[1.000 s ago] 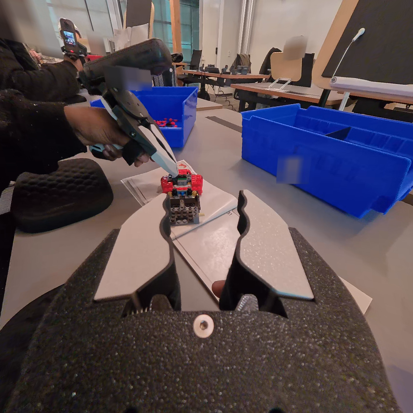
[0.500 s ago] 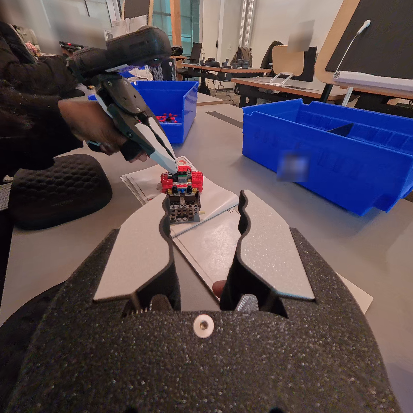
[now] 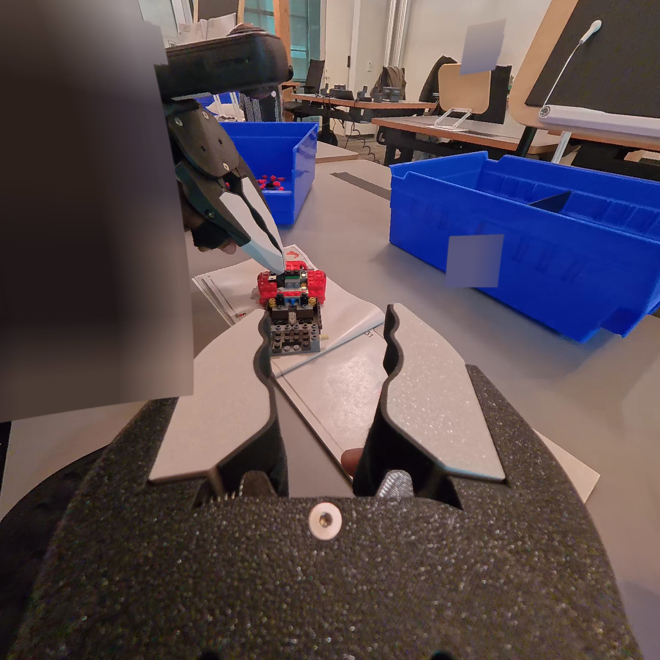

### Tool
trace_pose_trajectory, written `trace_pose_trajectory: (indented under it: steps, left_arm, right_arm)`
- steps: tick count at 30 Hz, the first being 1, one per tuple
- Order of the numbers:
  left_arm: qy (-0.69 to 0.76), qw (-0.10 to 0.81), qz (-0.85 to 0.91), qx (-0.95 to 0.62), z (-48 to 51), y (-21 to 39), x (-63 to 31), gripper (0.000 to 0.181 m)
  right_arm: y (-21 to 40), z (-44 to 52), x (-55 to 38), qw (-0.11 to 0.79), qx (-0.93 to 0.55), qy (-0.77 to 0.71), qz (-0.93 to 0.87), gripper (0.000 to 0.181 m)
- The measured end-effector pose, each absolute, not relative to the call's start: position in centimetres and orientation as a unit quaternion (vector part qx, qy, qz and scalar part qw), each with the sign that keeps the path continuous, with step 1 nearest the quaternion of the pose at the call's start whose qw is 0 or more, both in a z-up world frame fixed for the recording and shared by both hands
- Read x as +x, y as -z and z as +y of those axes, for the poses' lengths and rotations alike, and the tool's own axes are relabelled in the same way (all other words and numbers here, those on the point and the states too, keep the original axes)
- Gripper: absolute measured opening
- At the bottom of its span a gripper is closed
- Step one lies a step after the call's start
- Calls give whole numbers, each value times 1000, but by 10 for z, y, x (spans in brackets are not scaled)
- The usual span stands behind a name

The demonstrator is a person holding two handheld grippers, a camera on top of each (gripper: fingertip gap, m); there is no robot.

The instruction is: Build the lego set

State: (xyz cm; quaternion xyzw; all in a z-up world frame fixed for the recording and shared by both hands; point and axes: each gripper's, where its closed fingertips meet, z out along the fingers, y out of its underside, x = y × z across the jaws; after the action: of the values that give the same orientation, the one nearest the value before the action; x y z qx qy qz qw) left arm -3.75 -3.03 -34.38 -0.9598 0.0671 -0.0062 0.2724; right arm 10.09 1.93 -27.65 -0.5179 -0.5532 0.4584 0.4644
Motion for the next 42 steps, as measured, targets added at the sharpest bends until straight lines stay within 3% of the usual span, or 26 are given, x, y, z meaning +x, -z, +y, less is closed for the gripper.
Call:
trace_pose_trajectory:
  steps: [19, 24, 30, 31, 32, 33, 42]
  left_arm:
    - [-2, 284, 66, -956, -31, 343, -38, 0]
    - [49, 338, 51, -938, -34, 336, -32, 0]
    - [94, 485, 18, -869, -42, 284, -39, 0]
    - [104, 514, 15, -851, -45, 274, -41, 3]
    - [113, 540, 6, -834, -48, 265, -43, 41]
    - [120, 556, -4, -822, -52, 259, -45, 50]
    - [93, 596, 45, -796, -73, 267, -32, 103]
  right_arm:
    - [260, 36, 111, 493, -525, -491, -490, 66]
    - [253, 46, 117, 475, -534, -542, -443, 66]
    - [257, 44, 113, 457, -537, -544, -455, 67]
    - [258, 41, 112, 454, -535, -541, -463, 67]
    - [260, 39, 110, 451, -535, -537, -471, 67]
    - [261, 37, 109, 448, -533, -534, -480, 67]
    - [269, 28, 104, 432, -528, -520, -513, 66]
